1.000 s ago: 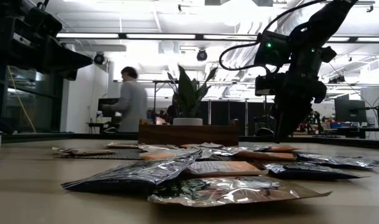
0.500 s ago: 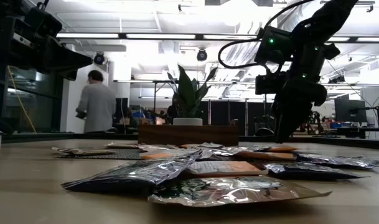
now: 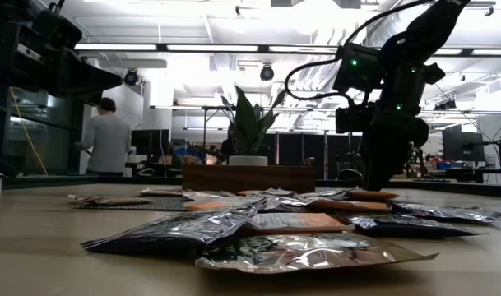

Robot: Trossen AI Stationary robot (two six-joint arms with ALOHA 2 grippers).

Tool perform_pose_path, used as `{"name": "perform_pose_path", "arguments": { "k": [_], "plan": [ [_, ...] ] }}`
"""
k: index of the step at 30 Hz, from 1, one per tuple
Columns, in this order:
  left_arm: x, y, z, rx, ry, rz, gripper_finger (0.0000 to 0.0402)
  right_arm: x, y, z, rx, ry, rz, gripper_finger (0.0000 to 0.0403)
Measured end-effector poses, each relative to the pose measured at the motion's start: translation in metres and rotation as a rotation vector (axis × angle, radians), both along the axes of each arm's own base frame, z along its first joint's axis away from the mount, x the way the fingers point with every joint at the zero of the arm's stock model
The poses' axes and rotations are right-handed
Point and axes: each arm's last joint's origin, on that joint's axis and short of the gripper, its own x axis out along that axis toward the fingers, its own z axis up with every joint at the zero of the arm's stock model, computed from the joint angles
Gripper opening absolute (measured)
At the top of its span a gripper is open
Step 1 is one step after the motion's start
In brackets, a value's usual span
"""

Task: Pick & Place Tea
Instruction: Put the orange tea bag into the right section of the wooden organizer

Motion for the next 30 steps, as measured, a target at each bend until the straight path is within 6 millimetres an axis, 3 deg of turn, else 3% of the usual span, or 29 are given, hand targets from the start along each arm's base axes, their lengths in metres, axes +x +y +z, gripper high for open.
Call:
{"name": "perform_pose_path", "arguments": {
  "k": [10,30],
  "plan": [
    [0.0,0.0,0.0,0.0,0.0,0.0,0.0001,-0.001,-0.0001,0.0023,-0.011,-0.01,-0.013,0.0194],
    [0.0,0.0,0.0,0.0,0.0,0.0,0.0001,-0.0018,0.0001,0.0072,-0.015,-0.035,-0.011,0.0043]
  ]
}}
